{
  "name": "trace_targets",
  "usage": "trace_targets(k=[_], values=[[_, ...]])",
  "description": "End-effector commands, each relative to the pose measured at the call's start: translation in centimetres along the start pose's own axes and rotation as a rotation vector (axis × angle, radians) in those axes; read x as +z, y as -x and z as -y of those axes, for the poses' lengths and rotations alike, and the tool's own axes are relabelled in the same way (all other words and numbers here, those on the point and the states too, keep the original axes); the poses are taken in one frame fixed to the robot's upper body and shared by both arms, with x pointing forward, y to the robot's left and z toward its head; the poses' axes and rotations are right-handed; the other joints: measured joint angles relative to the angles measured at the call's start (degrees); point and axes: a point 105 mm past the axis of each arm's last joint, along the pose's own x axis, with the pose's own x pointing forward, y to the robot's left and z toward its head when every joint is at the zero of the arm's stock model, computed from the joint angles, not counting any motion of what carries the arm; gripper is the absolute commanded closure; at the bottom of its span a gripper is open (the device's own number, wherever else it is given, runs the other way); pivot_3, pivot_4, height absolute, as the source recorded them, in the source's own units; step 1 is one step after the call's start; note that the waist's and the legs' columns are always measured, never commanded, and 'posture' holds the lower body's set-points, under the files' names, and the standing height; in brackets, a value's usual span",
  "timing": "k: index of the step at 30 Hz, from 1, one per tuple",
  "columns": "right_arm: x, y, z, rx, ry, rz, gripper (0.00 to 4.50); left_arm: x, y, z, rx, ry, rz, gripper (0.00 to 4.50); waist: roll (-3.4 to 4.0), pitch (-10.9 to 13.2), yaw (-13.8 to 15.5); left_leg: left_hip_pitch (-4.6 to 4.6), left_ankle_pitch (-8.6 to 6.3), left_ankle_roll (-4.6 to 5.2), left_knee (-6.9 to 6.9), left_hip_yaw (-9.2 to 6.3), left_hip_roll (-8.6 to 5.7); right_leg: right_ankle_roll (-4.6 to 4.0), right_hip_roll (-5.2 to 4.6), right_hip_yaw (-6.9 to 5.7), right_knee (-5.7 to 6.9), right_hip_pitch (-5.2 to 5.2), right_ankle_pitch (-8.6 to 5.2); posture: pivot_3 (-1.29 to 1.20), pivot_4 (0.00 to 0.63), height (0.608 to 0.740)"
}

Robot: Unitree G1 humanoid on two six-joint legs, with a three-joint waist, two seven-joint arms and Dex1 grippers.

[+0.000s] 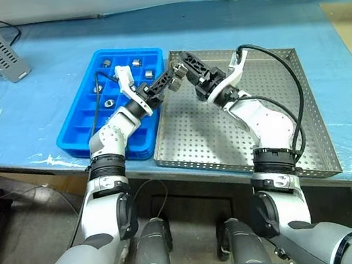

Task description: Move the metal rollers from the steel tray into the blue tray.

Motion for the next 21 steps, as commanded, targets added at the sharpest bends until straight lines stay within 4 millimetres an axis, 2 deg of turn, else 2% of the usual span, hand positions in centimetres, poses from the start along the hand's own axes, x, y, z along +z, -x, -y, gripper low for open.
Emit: trace_targets(k=[1, 8, 12, 15, 21], values=[[-0.3, -0.4, -1.4, 0.044, 0.03, -0.011, 2.71, 0.8, -1.0, 1.5, -0.068, -0.012, 0.013, 4.5, 0.01, 0.0, 0.0, 0.01, 0.01, 0.0, 0.0, 0.01, 0.0, -0.01, 0.0, 0.01, 0.0, 0.0, 0.0, -0.03, 0.15, 0.74], [-0.4, -0.5, -0.6, 0.0, 0.042, -0.008, 2.81, 1.2, -0.6, 0.9, -0.038, -0.028, 0.021, 4.5, 0.01, 0.0, 0.03, 0.04, 0.11, -0.05, 0.01, 0.02, 0.01, -0.19, 0.0, 0.01, 0.02, 0.01, 0.11, -0.02, 0.15, 0.74], [3.1, 0.0, -1.6, 0.07, -0.039, 0.205, 2.81, 2.8, 0.1, -0.4, 0.034, -0.036, 0.097, 4.5, 0.01, 0.0, 0.05, 0.05, 0.12, -0.06, 0.01, 0.03, 0.07, -0.22, 0.02, 0.0, 0.05, 0.0, 0.14, -0.01, 0.15, 0.74], [6.7, 1.2, -2.3, 0.153, -0.169, 0.402, 2.81, 4.9, 0.7, -2.2, 0.15, -0.017, 0.223, 4.5, 0.01, 0.0, 0.22, 0.04, 0.12, -0.05, 0.01, 0.02, 0.08, -0.25, 0.02, -0.02, 0.06, 0.0, 0.15, -0.01, 0.15, 0.74], [10.0, 3.0, -1.9, 0.214, -0.327, 0.592, 2.81, 7.4, 1.6, -3.9, 0.257, 0.01, 0.367, 4.5, 0.05, -0.03, 0.16, 0.04, 0.13, 0.02, 0.03, 0.06, 0.11, -0.29, 0.02, -0.03, 0.05, 0.0, 0.18, -0.01, 0.15, 0.74]])
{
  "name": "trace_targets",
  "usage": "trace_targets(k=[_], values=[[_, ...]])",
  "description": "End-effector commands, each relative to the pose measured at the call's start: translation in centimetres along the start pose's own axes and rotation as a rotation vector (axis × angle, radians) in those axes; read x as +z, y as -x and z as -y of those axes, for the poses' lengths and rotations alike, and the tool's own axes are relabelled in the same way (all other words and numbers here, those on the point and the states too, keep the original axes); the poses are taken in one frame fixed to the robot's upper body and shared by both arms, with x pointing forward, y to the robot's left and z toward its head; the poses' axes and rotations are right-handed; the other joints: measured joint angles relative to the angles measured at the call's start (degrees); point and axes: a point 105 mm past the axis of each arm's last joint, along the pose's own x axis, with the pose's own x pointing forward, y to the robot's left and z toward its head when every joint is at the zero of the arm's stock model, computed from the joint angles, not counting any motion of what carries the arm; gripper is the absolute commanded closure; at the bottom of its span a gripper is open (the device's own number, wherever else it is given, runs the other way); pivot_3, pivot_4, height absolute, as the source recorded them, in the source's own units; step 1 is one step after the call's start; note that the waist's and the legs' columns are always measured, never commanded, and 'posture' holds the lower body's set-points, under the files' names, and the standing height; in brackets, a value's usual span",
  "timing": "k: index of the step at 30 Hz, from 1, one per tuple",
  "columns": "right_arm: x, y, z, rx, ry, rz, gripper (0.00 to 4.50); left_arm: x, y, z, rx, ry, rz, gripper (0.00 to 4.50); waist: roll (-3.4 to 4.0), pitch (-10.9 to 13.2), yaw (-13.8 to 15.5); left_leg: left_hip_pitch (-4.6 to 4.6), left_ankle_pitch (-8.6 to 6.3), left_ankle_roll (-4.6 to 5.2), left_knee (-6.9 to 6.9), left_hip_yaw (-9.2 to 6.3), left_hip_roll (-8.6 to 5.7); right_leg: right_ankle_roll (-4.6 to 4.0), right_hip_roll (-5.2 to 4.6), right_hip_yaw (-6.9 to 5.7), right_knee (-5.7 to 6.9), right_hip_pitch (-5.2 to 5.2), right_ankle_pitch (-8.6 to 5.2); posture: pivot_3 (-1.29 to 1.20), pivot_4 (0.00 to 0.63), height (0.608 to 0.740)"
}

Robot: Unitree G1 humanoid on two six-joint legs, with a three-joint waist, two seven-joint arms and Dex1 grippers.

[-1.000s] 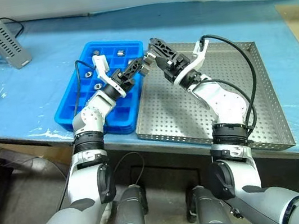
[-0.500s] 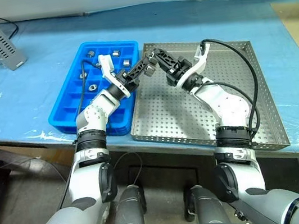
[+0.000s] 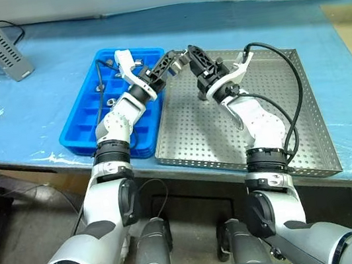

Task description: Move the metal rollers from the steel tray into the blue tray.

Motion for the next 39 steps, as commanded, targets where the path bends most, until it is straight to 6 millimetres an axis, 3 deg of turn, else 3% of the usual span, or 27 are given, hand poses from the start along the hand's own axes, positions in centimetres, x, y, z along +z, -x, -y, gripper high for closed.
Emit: trace_targets(k=[1, 6, 13, 15, 17, 20, 24, 27, 32, 35, 39], values=[[7.8, 1.9, -3.5, 0.184, -0.121, 0.375, 2.81, 6.0, 3.9, -4.4, 0.214, -0.006, 0.269, 4.5, 0.12, -0.07, -0.13, 0.0, -0.02, 0.03, 0.0, 0.01, 0.02, 0.0, 0.0, -0.01, 0.0, -0.01, 0.0, -0.01, 0.15, 0.74], [8.8, 2.6, -3.4, 0.19, -0.165, 0.456, 2.81, 7.0, 4.1, -5.2, 0.252, 0.052, 0.335, 4.5, 0.14, -0.09, -0.03, 0.02, -0.07, 0.14, -0.01, 0.12, 0.26, -0.05, 0.15, -0.08, -0.02, -0.09, 0.03, -0.01, 0.15, 0.74], [3.5, 1.1, -3.7, 0.138, 0.056, 0.174, 2.81, 6.6, 2.4, -3.0, 0.172, -0.188, 0.206, 4.5, 0.17, -0.09, 0.02, -0.04, 0.04, 0.32, 0.03, 0.21, 0.26, -0.19, 0.13, -0.07, -0.01, -0.11, 0.07, -0.01, 0.15, 0.74], [0.9, 0.5, -2.1, 0.023, 0.348, 0.007, 2.81, 6.5, 2.2, -3.0, 0.22, -0.345, 0.137, 4.5, 0.16, -0.09, 0.08, -0.02, 0.1, 0.23, 0.0, 0.21, 0.3, -0.22, 0.13, -0.08, 0.01, -0.11, 0.09, -0.01, 0.15, 0.74], [-0.8, 0.4, -0.7, -0.04, 0.598, -0.119, 2.81, 6.3, 2.4, -3.4, 0.308, -0.611, 0.053, 4.5, 0.16, -0.09, 0.11, -0.02, 0.28, -0.06, 0.0, 0.19, 0.3, -0.18, 0.15, -0.08, 0.0, -0.1, 0.17, 0.02, 0.15, 0.74], [-1.6, 0.1, -0.9, -0.011, 0.705, -0.172, 2.81, 7.2, 2.8, -2.8, 0.362, -0.804, 0.073, 4.5, 0.16, -0.09, 0.12, -0.02, 0.37, -0.21, -0.11, 0.08, 0.3, -0.04, 0.2, -0.07, -0.07, -0.1, 0.27, 0.04, 0.15, 0.74], [-1.7, -0.3, -0.8, 0.001, 0.77, -0.203, 2.81, 8.7, 4.0, -2.0, 0.477, -0.925, 0.136, 4.5, 0.15, -0.1, 0.22, -0.06, 0.4, -0.25, -0.16, -0.01, 0.3, -0.04, 0.23, -0.09, -0.08, -0.11, 0.27, 0.08, 0.15, 0.74], [-1.8, -0.5, -0.2, -0.009, 0.807, -0.233, 2.81, 8.6, 5.2, -1.5, 0.564, -1.053, 0.095, 4.5, 0.14, -0.11, 0.23, -0.08, 0.37, -0.19, -0.11, -0.02, 0.3, -0.06, 0.23, -0.1, -0.06, -0.11, 0.26, 0.11, 0.15, 0.74], [-2.7, -0.8, 0.0, 0.005, 0.853, -0.278, 2.81, 8.2, 7.6, -0.8, 0.691, -1.116, 0.052, 4.5, 0.14, -0.1, 0.37, -0.09, 0.33, -0.11, 0.01, -0.03, 0.33, -0.11, 0.25, -0.08, 0.02, -0.11, 0.27, 0.14, 0.15, 0.74], [-3.1, -1.0, 0.1, 0.014, 0.855, -0.292, 2.81, 8.2, 9.3, -1.0, 0.782, -1.149, 0.054, 4.5, 0.14, -0.1, 0.39, -0.07, 0.3, -0.06, 0.06, -0.03, 0.37, -0.19, 0.26, -0.09, 0.09, -0.1, 0.31, 0.16, 0.15, 0.74], [-3.6, -1.0, 0.5, 0.015, 0.865, -0.313, 2.81, 9.6, 12.4, -2.8, 1.043, -1.221, 0.071, 4.5, 0.14, -0.1, 0.48, -0.06, 0.33, -0.1, 0.15, -0.06, 0.65, -0.36, 0.52, -0.08, 0.09, -0.1, 0.41, 0.18, 0.15, 0.74]])
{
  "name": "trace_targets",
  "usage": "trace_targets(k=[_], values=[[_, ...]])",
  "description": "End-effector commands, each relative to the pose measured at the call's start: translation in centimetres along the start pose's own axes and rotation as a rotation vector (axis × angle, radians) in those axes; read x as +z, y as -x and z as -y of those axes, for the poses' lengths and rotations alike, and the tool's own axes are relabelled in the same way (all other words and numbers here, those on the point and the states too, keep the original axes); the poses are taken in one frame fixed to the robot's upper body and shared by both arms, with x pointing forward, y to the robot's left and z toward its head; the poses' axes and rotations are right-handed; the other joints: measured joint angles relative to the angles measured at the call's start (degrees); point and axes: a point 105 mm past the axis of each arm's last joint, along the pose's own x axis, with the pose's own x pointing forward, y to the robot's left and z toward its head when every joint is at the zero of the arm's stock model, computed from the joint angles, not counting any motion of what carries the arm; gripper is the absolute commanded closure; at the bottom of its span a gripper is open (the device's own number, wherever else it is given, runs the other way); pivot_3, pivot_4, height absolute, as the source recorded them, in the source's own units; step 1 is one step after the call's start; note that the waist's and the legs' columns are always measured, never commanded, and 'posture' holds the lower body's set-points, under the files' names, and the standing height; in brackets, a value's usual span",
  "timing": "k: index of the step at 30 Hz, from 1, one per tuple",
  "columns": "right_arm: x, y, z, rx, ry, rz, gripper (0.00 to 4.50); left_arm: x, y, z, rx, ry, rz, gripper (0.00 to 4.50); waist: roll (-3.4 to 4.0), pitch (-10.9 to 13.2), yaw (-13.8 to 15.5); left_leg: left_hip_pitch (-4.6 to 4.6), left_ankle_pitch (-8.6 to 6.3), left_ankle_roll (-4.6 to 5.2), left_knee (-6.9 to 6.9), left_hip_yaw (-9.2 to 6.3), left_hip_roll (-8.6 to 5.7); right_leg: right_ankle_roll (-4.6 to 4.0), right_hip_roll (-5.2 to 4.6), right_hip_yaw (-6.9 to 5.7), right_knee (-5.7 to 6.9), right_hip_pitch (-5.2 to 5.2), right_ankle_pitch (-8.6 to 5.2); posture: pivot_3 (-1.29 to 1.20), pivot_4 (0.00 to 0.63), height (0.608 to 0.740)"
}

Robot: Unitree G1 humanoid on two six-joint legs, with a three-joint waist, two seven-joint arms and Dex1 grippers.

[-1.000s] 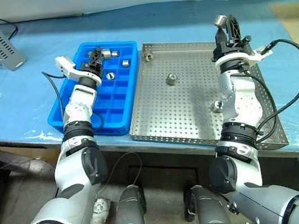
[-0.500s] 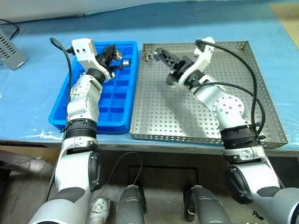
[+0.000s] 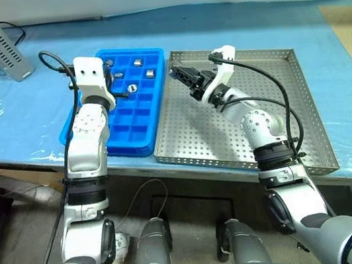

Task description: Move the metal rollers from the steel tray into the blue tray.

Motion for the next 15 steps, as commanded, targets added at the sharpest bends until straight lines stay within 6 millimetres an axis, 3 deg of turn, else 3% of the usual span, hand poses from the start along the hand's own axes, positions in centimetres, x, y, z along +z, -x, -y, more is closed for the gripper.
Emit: trace_targets(k=[1, 5, 12, 15], values=[[0.8, -0.6, -1.2, 0.048, 0.038, 0.021, 2.81, 0.2, 0.2, -3.4, 0.224, -0.1, -0.011, 4.5, 0.0, 0.0, 0.1, 0.0, 0.05, -0.07, 0.0, -0.06, 0.1, -0.06, 0.13, 0.0, -0.01, 0.0, 0.04, 0.18, 0.15, 0.74], [0.3, -0.7, -1.5, 0.059, 0.04, 0.01, 2.81, -0.8, 0.1, -4.8, 0.333, -0.165, -0.058, 4.5, 0.0, 0.0, 0.41, 0.05, 0.25, -0.4, -0.08, -0.19, 0.44, -0.21, 0.5, -0.01, -0.01, -0.01, 0.13, 0.19, 0.15, 0.74], [0.1, -0.6, -1.4, 0.054, 0.053, 0.003, 2.81, -2.4, 0.2, -4.5, 0.345, -0.147, -0.122, 4.5, 0.01, -0.01, 1.31, 0.05, 0.4, -0.64, -0.17, -0.2, 0.55, -0.33, 0.59, -0.01, -0.01, -0.1, 0.2, 0.18, 0.15, 0.74], [0.1, -0.5, -1.1, 0.04, 0.058, 0.007, 2.81, -3.6, 0.5, -4.7, 0.367, -0.141, -0.188, 3.61, 0.01, -0.01, 1.42, 0.04, 0.4, -0.64, -0.16, -0.2, 0.55, -0.35, 0.59, -0.01, -0.01, -0.1, 0.21, 0.18, 0.15, 0.74]])
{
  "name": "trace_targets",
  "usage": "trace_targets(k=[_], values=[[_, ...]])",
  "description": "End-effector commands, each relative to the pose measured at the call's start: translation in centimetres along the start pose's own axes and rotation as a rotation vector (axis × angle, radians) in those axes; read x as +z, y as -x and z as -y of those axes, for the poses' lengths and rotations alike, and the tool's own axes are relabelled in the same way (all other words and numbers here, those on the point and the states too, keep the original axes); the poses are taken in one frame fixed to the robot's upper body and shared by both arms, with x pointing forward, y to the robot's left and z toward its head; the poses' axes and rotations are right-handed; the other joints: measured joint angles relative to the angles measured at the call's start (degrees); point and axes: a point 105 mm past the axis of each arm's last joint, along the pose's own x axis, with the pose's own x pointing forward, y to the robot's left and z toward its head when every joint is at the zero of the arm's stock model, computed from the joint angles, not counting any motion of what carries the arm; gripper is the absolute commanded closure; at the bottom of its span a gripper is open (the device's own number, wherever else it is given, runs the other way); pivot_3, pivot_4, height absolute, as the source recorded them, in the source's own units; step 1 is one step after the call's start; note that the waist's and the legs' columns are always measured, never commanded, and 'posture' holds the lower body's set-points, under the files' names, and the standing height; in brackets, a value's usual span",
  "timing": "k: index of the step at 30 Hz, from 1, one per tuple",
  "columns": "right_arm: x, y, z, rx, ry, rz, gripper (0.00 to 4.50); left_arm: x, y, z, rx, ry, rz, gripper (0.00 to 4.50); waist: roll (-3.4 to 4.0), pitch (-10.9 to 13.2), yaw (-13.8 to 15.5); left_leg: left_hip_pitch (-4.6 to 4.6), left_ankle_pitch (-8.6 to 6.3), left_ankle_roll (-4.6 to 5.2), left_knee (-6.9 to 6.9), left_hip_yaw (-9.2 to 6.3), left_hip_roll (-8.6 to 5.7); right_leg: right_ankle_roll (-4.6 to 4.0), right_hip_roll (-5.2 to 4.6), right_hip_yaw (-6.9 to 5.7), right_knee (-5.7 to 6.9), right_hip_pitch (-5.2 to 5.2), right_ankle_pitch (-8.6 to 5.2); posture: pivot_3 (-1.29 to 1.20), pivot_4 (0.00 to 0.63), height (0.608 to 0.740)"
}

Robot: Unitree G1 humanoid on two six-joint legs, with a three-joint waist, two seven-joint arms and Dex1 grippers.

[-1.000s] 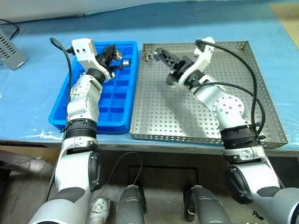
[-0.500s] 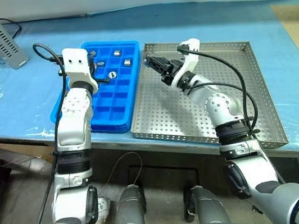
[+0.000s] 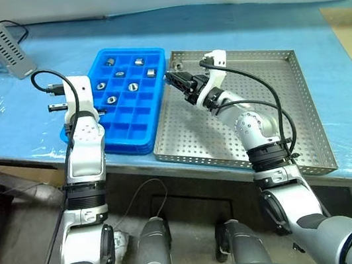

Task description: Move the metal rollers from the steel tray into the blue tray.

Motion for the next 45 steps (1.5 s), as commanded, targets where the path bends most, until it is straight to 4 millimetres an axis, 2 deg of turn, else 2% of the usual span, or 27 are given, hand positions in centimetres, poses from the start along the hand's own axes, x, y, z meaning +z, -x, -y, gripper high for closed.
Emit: trace_targets(k=[1, 4, 5, 6, 8, 9, 12, 15, 18, 21, 24, 27, 31, 36, 40, 42, 45], values=[[1.3, 0.0, -0.5, 0.019, 0.02, 0.046, 2.81, 0.0, 0.0, -1.0, 0.06, -0.009, -0.022, 3.33, 0.0, 0.0, 0.04, 0.0, 0.0, 0.0, 0.0, 0.0, 0.0, 0.0, 0.0, 0.0, 0.0, 0.0, 0.0, 0.18, 0.15, 0.74], [1.3, 0.0, -0.5, 0.015, 0.021, 0.047, 2.81, -0.1, -0.1, 0.3, -0.045, 0.051, -0.04, 2.31, 0.0, 0.0, 0.1, 0.01, 0.0, 0.0, 0.0, 0.0, 0.0, -0.02, 0.0, 0.0, 0.0, 0.0, 0.01, 0.18, 0.15, 0.74], [1.3, 0.0, -0.4, 0.015, 0.021, 0.046, 2.81, 1.0, 0.1, 1.2, -0.133, 0.09, 0.003, 1.98, 0.0, 0.0, 0.13, 0.01, 0.0, 0.0, 0.0, 0.0, 0.01, -0.02, 0.0, 0.0, 0.0, 0.0, 0.01, 0.18, 0.15, 0.74], [1.2, 0.0, -0.4, 0.013, 0.02, 0.044, 2.81, 1.7, 0.4, 1.8, -0.192, 0.113, 0.036, 1.98, 0.0, 0.0, 0.16, 0.01, 0.0, 0.0, 0.0, 0.0, 0.01, -0.03, 0.0, 0.0, 0.0, 0.0, 0.02, 0.18, 0.15, 0.74], [1.1, 0.0, -0.3, 0.011, 0.021, 0.041, 2.81, 3.9, 1.6, 3.5, -0.412, 0.28, 0.115, 1.98, 0.0, 0.0, 0.32, 0.01, 0.0, 0.0, 0.0, 0.0, 0.01, -0.03, 0.0, 0.0, 0.0, 0.0, 0.02, 0.17, 0.15, 0.74], [1.0, 0.1, -0.3, 0.009, 0.021, 0.038, 2.81, 4.8, 2.0, 3.3, -0.472, 0.307, 0.156, 1.98, 0.0, 0.0, 0.41, -0.01, 0.01, -0.01, 0.0, 0.01, 0.0, -0.04, 0.0, -0.01, 0.0, -0.01, 0.02, 0.17, 0.15, 0.74], [0.6, 0.2, -0.2, 0.008, 0.019, 0.03, 2.81, 5.1, 3.8, 4.4, -0.751, 0.354, 0.152, 1.98, 0.02, -0.01, 0.33, 0.0, 0.01, -0.01, -0.03, 0.06, 0.01, -0.06, 0.0, 0.0, 0.01, -0.08, 0.03, 0.17, 0.15, 0.74], [0.3, 0.1, -0.3, 0.013, 0.012, 0.017, 2.81, 3.8, 3.3, 2.7, -0.775, 0.234, 0.14, 1.98, 0.09, -0.05, -0.09, 0.14, 0.03, -0.04, -0.13, 0.12, 0.02, -0.11, 0.01, 0.04, 0.07, -0.11, 0.0, 0.2, 0.15, 0.74], [0.0, -0.3, -1.0, 0.046, 0.005, 0.005, 2.81, 4.4, 2.9, 1.3, -0.767, 0.229, 0.173, 1.98, 0.1, -0.06, 0.09, 0.24, 0.1, -0.16, -0.29, 0.12, 0.05, -0.14, 0.04, 0.05, 0.12, -0.13, -0.02, 0.21, 0.15, 0.74], [-0.4, -0.9, -2.7, 0.132, 0.03, -0.026, 2.81, 5.0, 4.0, 1.2, -0.861, 0.294, 0.206, 1.98, 0.1, -0.06, 0.39, 0.25, 0.14, -0.24, -0.32, 0.12, 0.05, -0.15, 0.03, 0.06, 0.16, -0.13, -0.02, 0.25, 0.15, 0.74], [-1.2, -1.4, -4.8, 0.24, 0.073, -0.076, 2.81, 4.1, 5.7, 0.5, -0.985, 0.244, 0.201, 1.98, 0.11, -0.06, 0.48, 0.26, 0.15, -0.26, -0.32, 0.12, 0.05, -0.16, 0.03, 0.09, 0.23, -0.18, -0.02, 0.28, 0.15, 0.74], [-2.6, -2.1, -6.5, 0.319, 0.14, -0.142, 2.81, 3.7, 5.5, -1.3, -0.955, 0.23, 0.208, 1.98, 0.1, -0.06, 1.04, 0.24, 0.19, -0.33, -0.37, 0.12, 0.05, -0.37, 0.03, 0.12, 0.57, -0.42, -0.16, 0.33, 0.15, 0.74], [-4.2, -3.6, -7.5, 0.335, 0.224, -0.197, 2.81, 3.8, 5.5, -4.1, -0.902, 0.274, 0.235, 1.98, 0.09, -0.07, 1.54, 0.26, 0.34, -0.58, -0.69, 0.11, 0.09, -0.44, 0.04, 0.11, 0.74, -0.63, -0.21, 0.38, 0.15, 0.74], [-5.5, -5.5, -7.6, 0.29, 0.272, -0.234, 2.81, 3.3, 4.4, -8.0, -0.644, 0.271, 0.259, 1.98, 0.09, -0.07, 2.85, 0.3, 0.44, -0.76, -1.1, 0.11, 0.08, -0.48, 0.04, 0.09, 0.76, -0.74, -0.2, 0.48, 0.15, 0.74], [-5.6, -6.7, -7.0, 0.234, 0.259, -0.234, 2.81, 1.4, 3.5, -10.6, -0.388, 0.243, 0.21, 1.98, 0.08, -0.07, 4.38, 0.38, 0.45, -0.78, -1.22, 0.09, 0.08, -0.48, 0.05, 0.11, 0.78, -0.75, -0.22, 0.54, 0.15, 0.74], [-5.6, -7.1, -6.8, 0.212, 0.244, -0.235, 2.81, 0.8, 3.8, -11.4, -0.308, 0.26, 0.207, 1.98, 0.08, -0.08, 4.84, 0.38, 0.45, -0.78, -1.23, 0.09, 0.08, -0.45, 0.05, 0.11, 0.76, -0.75, -0.25, 0.55, 0.15, 0.74], [-5.9, -7.3, -7.4, 0.255, 0.224, -0.244, 2.81, 0.3, 4.7, -11.3, -0.288, 0.29, 0.198, 1.98, 0.04, -0.1, 6.06, 0.35, 0.45, -0.78, -1.23, 0.09, 0.07, -0.46, 0.05, 0.11, 0.74, -0.75, -0.24, 0.6, 0.15, 0.74]])
